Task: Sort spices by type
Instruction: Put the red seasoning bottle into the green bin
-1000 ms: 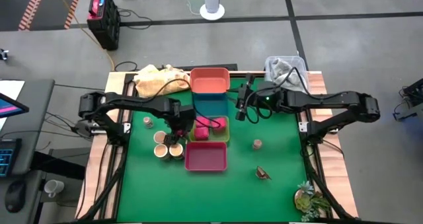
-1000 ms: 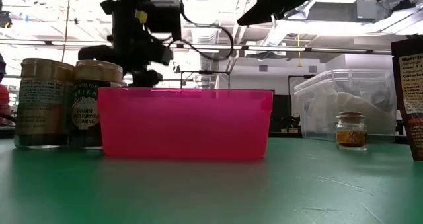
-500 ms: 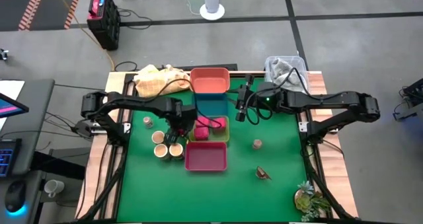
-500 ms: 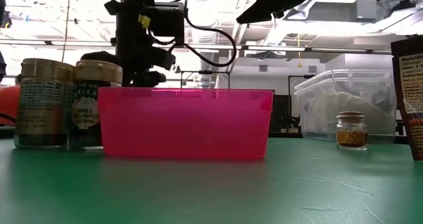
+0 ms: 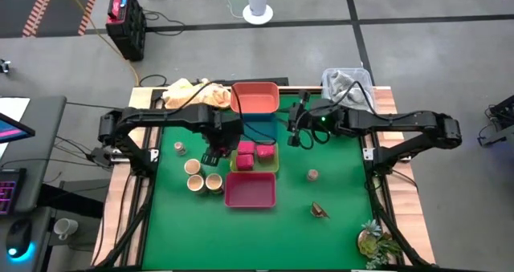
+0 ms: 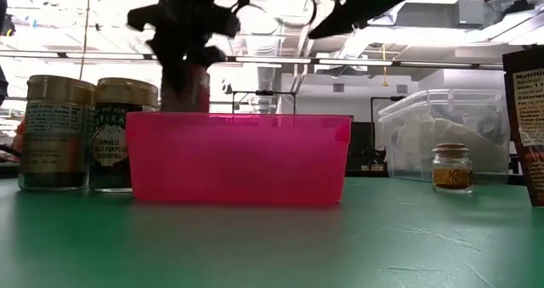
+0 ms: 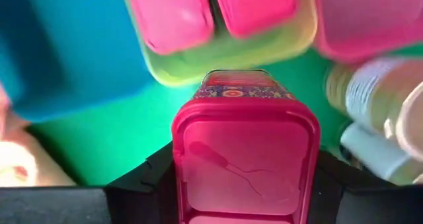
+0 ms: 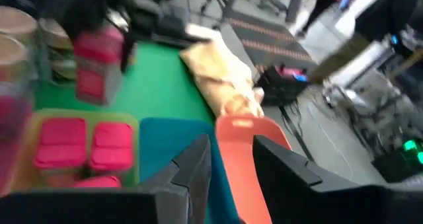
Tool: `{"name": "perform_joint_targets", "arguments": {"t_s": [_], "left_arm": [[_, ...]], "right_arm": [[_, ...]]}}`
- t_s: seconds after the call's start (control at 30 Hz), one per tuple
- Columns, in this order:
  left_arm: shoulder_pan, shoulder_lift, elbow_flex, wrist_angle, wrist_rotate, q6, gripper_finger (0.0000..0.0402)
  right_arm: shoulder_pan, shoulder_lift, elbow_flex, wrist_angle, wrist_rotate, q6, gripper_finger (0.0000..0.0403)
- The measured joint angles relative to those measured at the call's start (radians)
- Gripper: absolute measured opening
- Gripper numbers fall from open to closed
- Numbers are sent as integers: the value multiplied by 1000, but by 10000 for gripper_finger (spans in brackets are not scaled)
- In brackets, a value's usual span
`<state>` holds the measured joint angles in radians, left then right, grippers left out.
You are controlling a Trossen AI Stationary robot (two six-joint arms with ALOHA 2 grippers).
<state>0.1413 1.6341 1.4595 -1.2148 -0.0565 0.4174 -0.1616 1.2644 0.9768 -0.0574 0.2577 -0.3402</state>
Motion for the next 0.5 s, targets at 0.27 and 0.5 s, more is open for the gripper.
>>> {"name": "perform_joint_targets", "arguments": {"t_s": [0.27,0.5], "left_arm": [[-1,-7,62,164,87,-84,201],[-22,5,24,386,131,-135,210]], "right_arm": [[-109,-3,-47,11,2,57,152],[-173,-11,-98,77,2,64,152]]}}
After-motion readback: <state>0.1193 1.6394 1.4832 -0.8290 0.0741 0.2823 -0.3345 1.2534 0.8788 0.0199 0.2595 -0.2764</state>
